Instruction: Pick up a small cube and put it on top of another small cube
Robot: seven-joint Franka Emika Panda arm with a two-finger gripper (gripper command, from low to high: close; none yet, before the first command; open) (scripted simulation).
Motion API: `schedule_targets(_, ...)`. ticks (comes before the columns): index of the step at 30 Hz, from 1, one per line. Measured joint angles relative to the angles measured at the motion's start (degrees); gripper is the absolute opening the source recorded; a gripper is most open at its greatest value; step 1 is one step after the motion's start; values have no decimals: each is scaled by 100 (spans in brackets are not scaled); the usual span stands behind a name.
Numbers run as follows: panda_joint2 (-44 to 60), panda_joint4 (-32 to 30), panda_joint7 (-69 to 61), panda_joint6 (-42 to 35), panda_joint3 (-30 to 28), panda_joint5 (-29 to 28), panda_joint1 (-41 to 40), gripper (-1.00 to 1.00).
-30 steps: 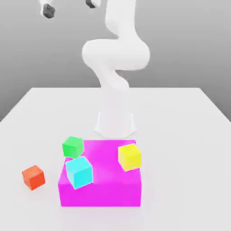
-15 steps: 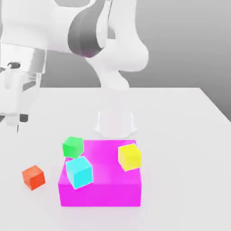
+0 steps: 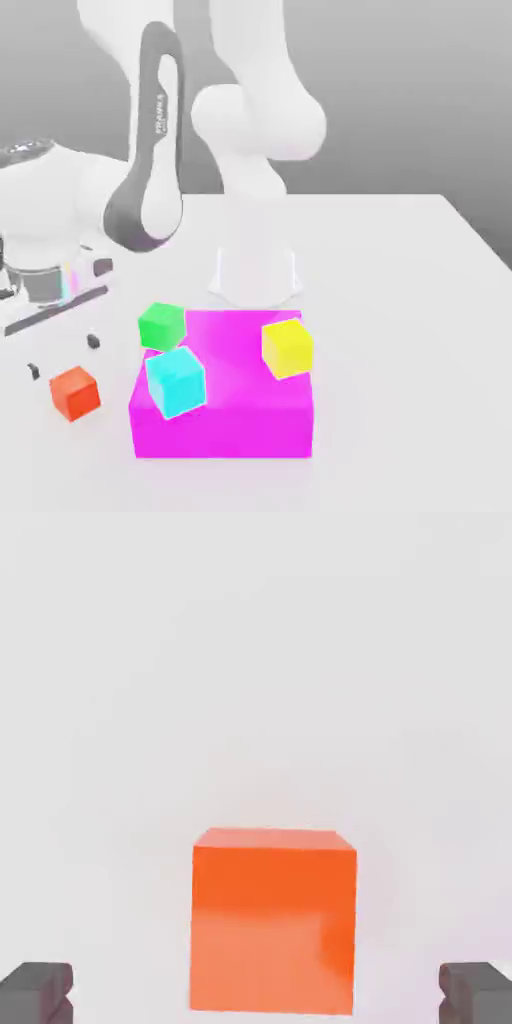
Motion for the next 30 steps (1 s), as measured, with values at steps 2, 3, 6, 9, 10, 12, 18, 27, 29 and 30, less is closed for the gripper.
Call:
schedule_targets(2,414,75,5,332,2,7,-3,0)
schedule_targets(3,565,103,4,455,3,8,-5,-100)
schedule_targets(6,566,104,4,460,3,8,-5,-100)
schedule_targets(9,642,118,3,529,4,9,-5,-100)
schedule_targets(10,576,105,3,475,5,12,-6,-100)
schedule_targets(12,267,46,5,225,3,13,-4,-100)
schedule_targets(18,-943,-73,151,-845,140,22,218,-100)
schedule_targets(27,-2649,179,858,-2789,875,262,1338,-100)
schedule_targets(29,-2674,160,983,-2816,1012,247,1445,-100)
schedule_targets(30,-2557,120,1026,-2663,1044,217,1452,-100)
